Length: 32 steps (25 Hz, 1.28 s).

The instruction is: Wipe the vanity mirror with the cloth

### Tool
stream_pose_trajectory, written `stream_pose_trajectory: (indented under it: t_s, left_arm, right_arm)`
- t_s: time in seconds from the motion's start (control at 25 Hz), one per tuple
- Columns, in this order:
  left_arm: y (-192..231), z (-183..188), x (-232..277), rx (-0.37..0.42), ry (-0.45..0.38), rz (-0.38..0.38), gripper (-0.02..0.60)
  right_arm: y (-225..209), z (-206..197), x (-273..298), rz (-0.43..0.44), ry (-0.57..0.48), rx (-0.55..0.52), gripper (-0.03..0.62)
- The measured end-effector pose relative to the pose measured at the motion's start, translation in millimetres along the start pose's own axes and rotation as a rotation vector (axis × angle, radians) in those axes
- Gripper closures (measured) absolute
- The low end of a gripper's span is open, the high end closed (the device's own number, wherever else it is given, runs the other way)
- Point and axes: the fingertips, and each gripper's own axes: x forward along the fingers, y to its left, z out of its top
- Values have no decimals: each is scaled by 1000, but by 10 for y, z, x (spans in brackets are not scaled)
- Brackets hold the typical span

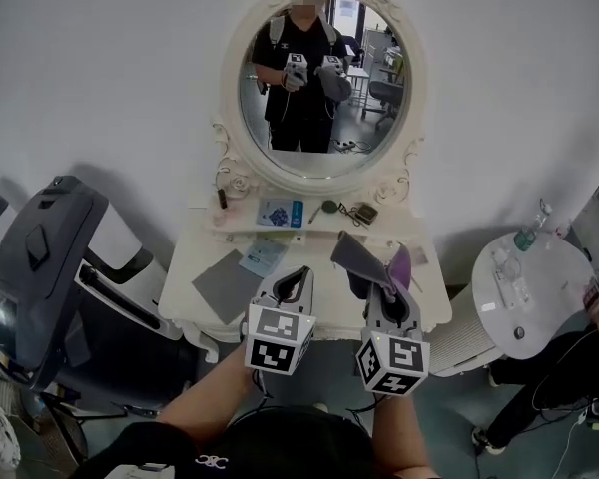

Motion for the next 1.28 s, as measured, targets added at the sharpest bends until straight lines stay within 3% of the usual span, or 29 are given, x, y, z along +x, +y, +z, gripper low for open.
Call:
stream_pose_trajectory:
  t_s: [0.28,0.52,0.8,1.08,1.28]
  left_arm:
    - [-239,230,721,0,-4,28,584]
    - [-311,203,974,-32,15,77,584]
    - [-222,60,1016,-98,54,107,584]
    - [-177,44,1105,-48,45,110,584]
    - [162,99,1214,-80,39,130,584]
  right_arm:
    - [-555,4,464,57,21,5,548]
    - [-884,-99,632,81,51,38,547]
    - [-816,-217,661,130,81,35,548]
    - [-786,-305,823,138,92,53,548]
    - [-540,-224,1132,185,85,16,548]
